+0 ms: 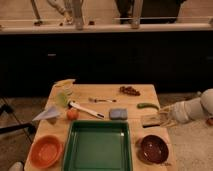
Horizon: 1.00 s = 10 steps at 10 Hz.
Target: Place eraser in purple bowl
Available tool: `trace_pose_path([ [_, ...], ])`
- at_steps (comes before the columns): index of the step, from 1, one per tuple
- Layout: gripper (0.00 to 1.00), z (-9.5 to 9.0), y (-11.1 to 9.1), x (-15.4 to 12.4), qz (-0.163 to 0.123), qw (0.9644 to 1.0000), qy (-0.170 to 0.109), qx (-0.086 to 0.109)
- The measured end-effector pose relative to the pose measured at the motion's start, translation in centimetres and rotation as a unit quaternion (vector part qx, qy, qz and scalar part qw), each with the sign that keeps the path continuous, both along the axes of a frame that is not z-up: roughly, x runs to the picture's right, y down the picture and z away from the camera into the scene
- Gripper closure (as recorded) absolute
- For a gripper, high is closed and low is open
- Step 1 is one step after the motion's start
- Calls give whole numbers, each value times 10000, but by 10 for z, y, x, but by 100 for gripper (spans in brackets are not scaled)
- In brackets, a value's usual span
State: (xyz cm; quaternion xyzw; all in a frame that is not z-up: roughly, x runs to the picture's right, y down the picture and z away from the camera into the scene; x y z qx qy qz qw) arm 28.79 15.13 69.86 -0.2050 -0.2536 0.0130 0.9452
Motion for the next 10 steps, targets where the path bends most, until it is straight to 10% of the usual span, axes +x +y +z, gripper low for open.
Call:
trace_pose_path([
  [4,100,-11,13,-10,-1021,9935,-473,-180],
  [10,100,-26,46,-19,-2194,9684,-1045,-558],
])
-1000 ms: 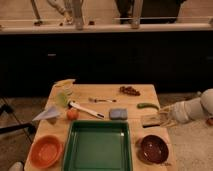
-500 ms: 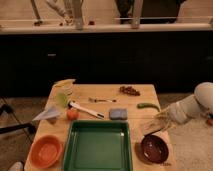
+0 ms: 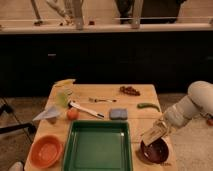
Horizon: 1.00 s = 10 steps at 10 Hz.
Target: Place eraser in purple bowl
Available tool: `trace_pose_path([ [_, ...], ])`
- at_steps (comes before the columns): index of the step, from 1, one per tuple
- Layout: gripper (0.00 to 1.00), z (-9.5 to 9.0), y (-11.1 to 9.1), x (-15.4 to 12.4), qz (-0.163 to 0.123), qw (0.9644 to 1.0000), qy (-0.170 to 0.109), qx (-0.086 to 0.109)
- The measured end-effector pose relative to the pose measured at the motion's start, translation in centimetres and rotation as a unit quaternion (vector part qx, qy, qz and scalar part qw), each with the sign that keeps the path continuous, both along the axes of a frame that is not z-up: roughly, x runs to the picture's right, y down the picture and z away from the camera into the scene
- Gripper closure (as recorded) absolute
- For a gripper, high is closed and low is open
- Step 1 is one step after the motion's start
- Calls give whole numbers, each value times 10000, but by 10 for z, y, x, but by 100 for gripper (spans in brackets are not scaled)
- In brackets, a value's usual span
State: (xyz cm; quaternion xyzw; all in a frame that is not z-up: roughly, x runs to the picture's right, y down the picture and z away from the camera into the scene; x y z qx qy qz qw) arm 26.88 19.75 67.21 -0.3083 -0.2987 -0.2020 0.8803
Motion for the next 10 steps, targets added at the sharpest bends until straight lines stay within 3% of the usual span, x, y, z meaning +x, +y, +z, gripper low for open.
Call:
trace_pose_path([
  [5,100,-7,23,-3,-524,9982,-206,-220],
  [10,100,3,32,6,-570,9977,-153,-339],
])
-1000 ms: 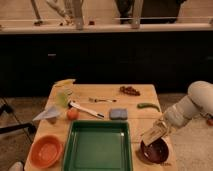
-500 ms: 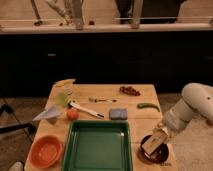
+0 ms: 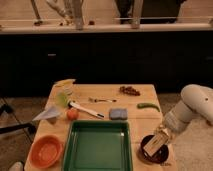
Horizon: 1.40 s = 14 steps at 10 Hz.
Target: Place eraser in purple bowl
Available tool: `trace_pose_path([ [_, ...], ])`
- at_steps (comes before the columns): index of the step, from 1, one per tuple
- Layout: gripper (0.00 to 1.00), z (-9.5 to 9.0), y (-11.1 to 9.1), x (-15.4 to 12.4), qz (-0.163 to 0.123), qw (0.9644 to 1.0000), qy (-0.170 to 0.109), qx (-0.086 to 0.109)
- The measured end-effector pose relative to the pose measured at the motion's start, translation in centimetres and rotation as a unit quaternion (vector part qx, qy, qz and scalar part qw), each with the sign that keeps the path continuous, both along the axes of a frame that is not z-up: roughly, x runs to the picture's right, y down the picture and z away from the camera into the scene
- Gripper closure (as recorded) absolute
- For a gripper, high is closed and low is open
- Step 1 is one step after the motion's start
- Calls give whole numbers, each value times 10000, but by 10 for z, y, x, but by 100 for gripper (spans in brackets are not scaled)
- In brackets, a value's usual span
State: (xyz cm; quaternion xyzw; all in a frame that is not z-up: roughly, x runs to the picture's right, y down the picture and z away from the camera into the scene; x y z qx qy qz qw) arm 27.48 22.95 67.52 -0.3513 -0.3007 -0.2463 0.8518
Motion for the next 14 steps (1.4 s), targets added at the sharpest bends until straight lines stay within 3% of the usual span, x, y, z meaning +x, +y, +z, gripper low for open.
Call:
trace_pose_path([
  [14,96,4,1,1,28,10000,55,-49],
])
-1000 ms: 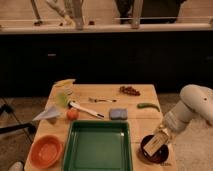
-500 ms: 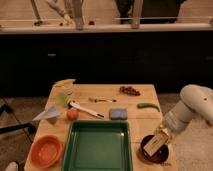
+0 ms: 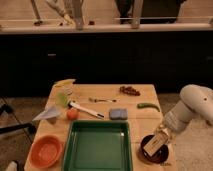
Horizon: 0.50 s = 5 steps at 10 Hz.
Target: Place eraser in purple bowl
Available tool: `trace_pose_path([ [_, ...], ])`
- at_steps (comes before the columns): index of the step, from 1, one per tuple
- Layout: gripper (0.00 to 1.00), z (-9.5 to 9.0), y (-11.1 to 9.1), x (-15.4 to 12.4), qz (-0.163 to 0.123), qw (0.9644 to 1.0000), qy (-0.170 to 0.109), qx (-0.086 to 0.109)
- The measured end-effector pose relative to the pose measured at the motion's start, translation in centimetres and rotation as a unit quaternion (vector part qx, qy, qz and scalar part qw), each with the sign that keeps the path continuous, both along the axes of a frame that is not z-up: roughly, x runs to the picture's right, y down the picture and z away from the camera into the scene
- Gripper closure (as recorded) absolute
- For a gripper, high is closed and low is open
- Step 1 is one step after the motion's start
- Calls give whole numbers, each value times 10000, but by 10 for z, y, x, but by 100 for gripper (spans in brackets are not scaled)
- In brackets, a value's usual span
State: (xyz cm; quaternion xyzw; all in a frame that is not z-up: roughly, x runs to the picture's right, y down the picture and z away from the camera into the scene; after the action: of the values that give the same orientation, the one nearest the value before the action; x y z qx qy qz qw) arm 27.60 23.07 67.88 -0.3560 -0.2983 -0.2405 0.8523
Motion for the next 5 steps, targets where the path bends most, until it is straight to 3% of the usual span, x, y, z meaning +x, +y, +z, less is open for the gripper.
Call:
trace_pose_path([
  [5,98,1,1,0,4,10000,-4,-5],
])
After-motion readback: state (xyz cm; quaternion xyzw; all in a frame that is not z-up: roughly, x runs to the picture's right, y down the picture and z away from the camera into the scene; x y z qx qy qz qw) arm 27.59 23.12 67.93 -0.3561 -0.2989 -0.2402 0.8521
